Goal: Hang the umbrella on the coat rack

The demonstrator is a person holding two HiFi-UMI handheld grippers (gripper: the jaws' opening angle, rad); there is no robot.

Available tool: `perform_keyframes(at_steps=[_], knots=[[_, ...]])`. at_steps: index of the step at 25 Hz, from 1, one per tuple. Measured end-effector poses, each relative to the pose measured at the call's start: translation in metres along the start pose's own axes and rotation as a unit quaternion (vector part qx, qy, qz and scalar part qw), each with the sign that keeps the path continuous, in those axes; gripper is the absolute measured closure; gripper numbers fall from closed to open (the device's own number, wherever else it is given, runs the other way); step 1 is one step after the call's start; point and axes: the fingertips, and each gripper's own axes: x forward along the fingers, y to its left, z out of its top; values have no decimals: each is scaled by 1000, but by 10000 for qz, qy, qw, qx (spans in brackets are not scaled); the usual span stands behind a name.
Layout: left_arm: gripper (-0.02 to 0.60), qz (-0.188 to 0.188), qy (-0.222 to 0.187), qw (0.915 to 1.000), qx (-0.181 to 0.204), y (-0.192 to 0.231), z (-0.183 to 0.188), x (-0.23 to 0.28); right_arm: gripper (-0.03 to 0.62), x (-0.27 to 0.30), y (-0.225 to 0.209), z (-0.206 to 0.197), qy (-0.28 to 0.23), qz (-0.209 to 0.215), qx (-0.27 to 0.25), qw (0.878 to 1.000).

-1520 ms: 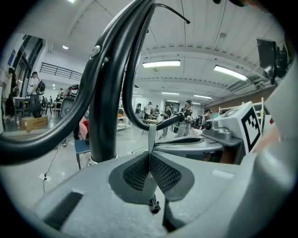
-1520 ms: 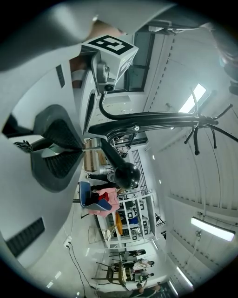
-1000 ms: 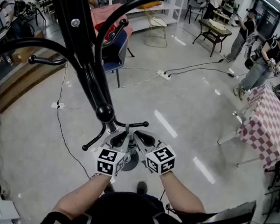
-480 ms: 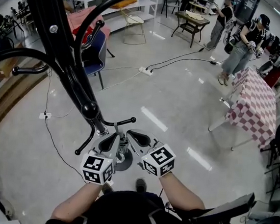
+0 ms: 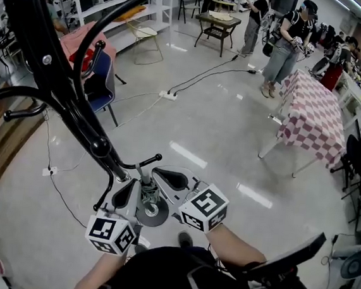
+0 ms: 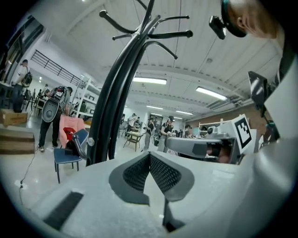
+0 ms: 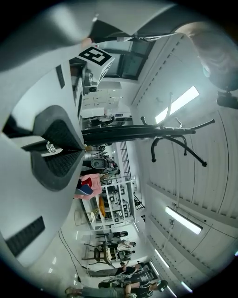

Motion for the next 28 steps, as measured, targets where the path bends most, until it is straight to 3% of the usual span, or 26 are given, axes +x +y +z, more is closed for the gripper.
perform_keyframes(at_steps=[6, 14, 23, 28], knots=[[569, -43, -284, 9994, 215, 4, 27, -14, 586, 0, 13, 19, -153, 0, 5, 9999], [571, -51, -243, 9981, 569, 4, 42, -26, 586, 4, 21, 34, -92, -71, -262, 9996], [571, -67, -341, 9982, 480, 11, 48, -26, 586, 4, 8, 33, -52, -325, -253, 9991], [571, -1, -372, 9985, 409, 18, 50, -28, 586, 9, 11, 33, -116, -260, -364, 9989]])
